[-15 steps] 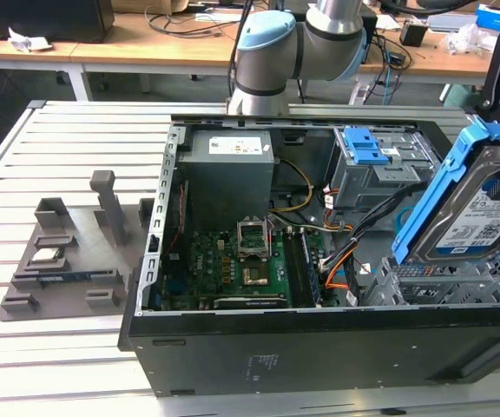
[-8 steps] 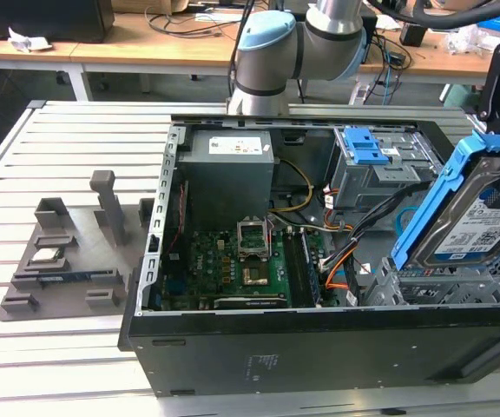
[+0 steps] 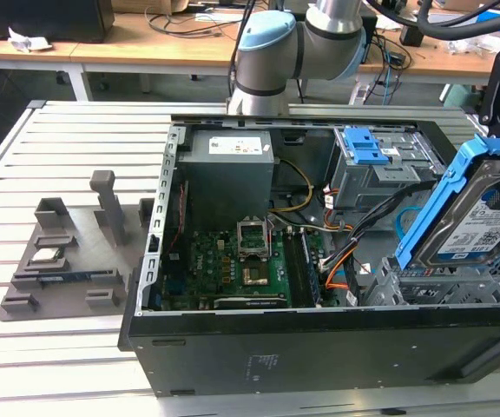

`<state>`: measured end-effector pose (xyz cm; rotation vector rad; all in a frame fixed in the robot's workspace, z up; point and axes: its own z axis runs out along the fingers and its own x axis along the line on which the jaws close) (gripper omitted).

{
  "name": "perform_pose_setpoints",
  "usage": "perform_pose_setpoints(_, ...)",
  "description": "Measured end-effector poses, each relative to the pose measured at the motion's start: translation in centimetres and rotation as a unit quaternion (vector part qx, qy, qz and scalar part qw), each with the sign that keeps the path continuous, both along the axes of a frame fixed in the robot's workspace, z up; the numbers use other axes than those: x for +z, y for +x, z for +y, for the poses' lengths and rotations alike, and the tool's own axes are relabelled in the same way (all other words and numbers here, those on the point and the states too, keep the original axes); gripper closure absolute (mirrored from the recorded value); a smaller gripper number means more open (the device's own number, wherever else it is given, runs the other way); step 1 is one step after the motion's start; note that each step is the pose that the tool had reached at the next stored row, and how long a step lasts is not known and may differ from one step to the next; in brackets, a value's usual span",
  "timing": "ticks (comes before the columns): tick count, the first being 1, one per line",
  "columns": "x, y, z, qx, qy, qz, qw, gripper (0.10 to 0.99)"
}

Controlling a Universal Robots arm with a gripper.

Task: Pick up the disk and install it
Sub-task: 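Pick up the disk, then insert the disk into the insertion slot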

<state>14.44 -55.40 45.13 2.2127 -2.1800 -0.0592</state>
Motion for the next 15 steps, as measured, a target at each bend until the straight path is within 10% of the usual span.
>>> perform_pose_setpoints(15,-0.42,0.02,0.03,-0.022,0.0,0.0,0.9997,0.725)
